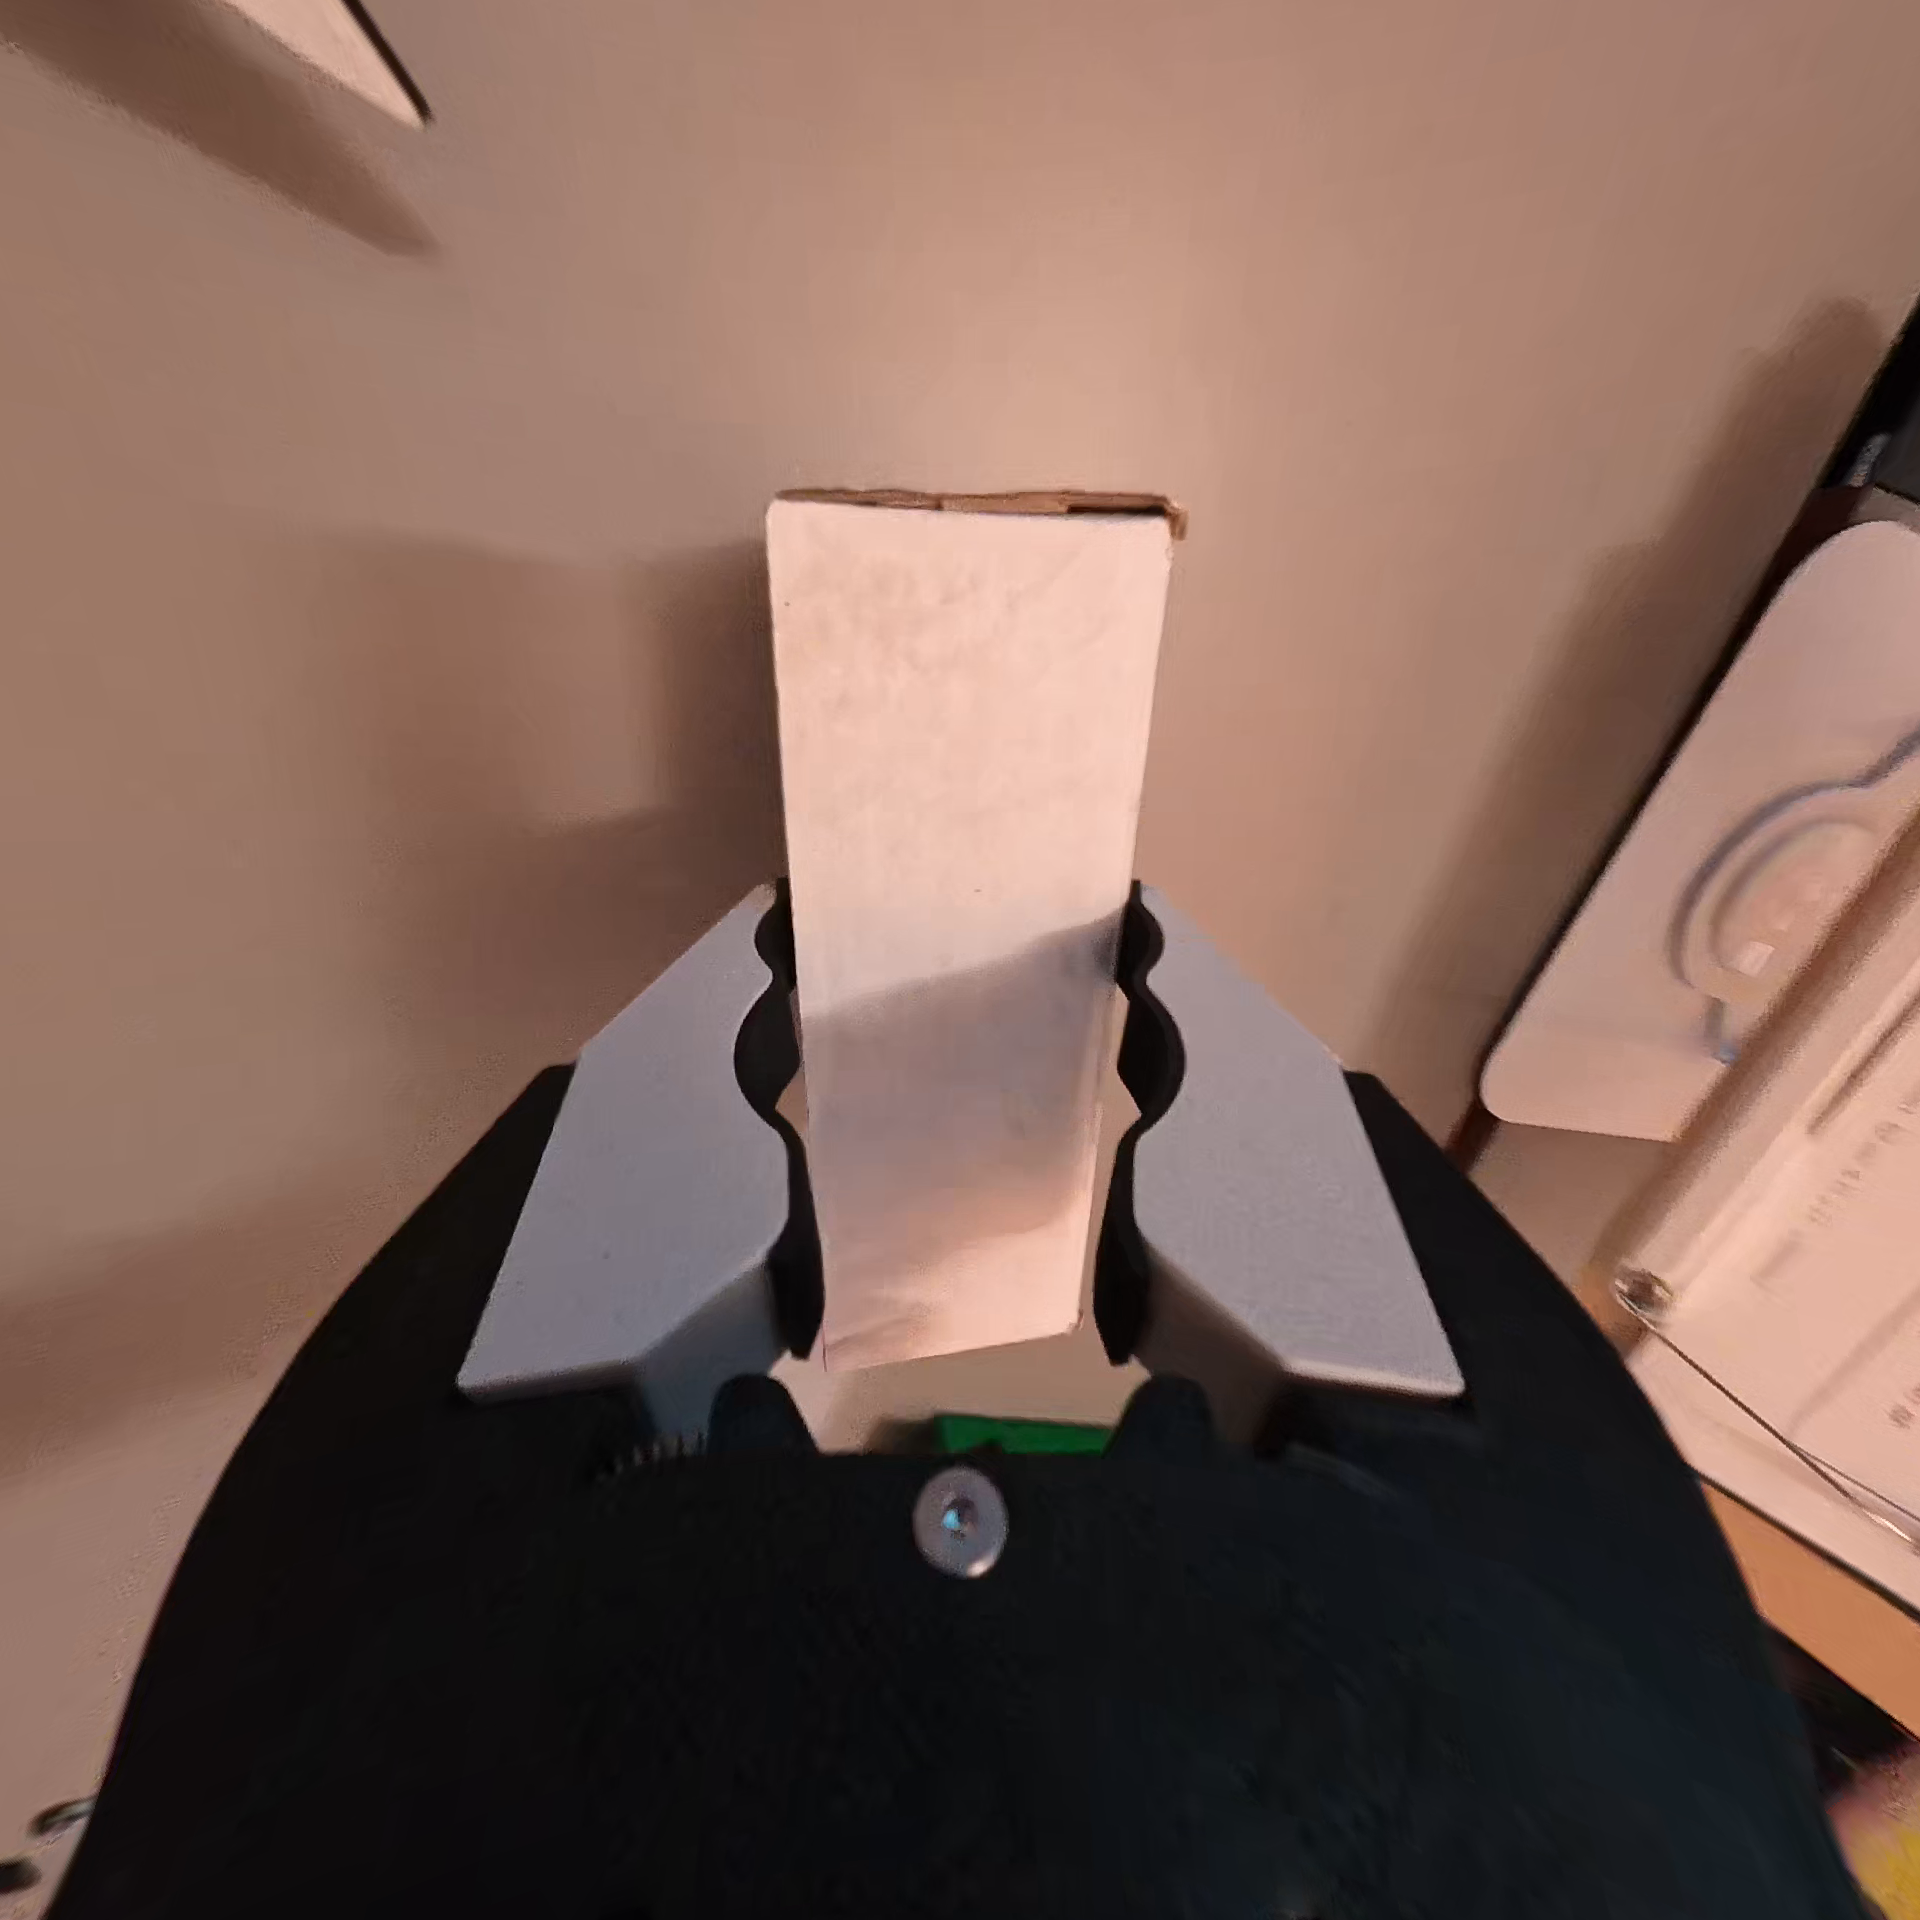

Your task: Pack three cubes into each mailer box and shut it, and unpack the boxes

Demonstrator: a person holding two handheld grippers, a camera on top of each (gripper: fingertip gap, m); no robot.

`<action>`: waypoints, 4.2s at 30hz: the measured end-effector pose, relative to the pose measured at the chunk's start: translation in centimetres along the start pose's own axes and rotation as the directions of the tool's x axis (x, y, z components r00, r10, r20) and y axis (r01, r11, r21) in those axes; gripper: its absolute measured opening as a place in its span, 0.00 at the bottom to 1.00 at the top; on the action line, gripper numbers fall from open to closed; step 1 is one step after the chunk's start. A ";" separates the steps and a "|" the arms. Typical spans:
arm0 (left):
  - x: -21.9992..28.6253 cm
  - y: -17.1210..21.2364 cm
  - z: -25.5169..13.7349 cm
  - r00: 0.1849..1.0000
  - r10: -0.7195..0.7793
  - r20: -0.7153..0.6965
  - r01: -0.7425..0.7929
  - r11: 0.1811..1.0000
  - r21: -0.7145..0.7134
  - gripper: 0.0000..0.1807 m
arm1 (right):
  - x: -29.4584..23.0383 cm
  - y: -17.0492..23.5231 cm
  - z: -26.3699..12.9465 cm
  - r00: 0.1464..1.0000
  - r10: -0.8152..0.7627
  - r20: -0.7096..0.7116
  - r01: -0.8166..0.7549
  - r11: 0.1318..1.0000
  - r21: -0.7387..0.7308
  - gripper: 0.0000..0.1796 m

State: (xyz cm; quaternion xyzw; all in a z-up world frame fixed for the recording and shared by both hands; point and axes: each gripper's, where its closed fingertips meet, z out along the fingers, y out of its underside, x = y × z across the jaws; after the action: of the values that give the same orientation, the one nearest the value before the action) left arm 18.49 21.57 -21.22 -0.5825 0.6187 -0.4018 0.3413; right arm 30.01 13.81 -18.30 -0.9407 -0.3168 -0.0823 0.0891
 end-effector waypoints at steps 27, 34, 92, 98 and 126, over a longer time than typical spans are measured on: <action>4.7 -2.1 -1.5 0.991 0.123 -0.047 -0.123 0.992 0.006 0.35 | 9.4 36.4 -10.5 0.405 0.014 -0.914 -0.409 0.897 -0.167 0.34; 4.8 -2.4 -1.3 0.994 0.083 -0.067 -0.085 0.996 -0.022 0.35 | 11.6 39.9 -5.8 0.404 -0.040 -0.914 -0.395 0.893 -0.214 0.34; -29.7 -11.1 -0.6 0.721 0.653 -0.230 -0.644 0.509 -0.571 0.72 | -1.7 21.2 -9.2 0.597 0.605 -0.527 -0.215 0.754 0.621 0.72; -34.6 -9.9 5.0 0.704 0.604 -0.374 -0.679 0.419 -0.602 0.68 | -7.5 13.5 -6.7 0.688 0.633 -0.354 -0.220 0.647 0.730 0.72; -38.4 -3.4 7.8 0.706 0.446 -0.551 -0.681 0.211 -0.701 0.67 | -10.5 5.4 -5.3 0.713 0.666 -0.221 -0.207 0.500 0.841 0.69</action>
State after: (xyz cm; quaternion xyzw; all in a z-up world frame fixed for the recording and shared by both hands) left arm 30.37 58.97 -23.41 -0.3499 0.9337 0.0644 0.0411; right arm 24.51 2.35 -15.99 -0.7978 -0.0220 -0.1644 0.5796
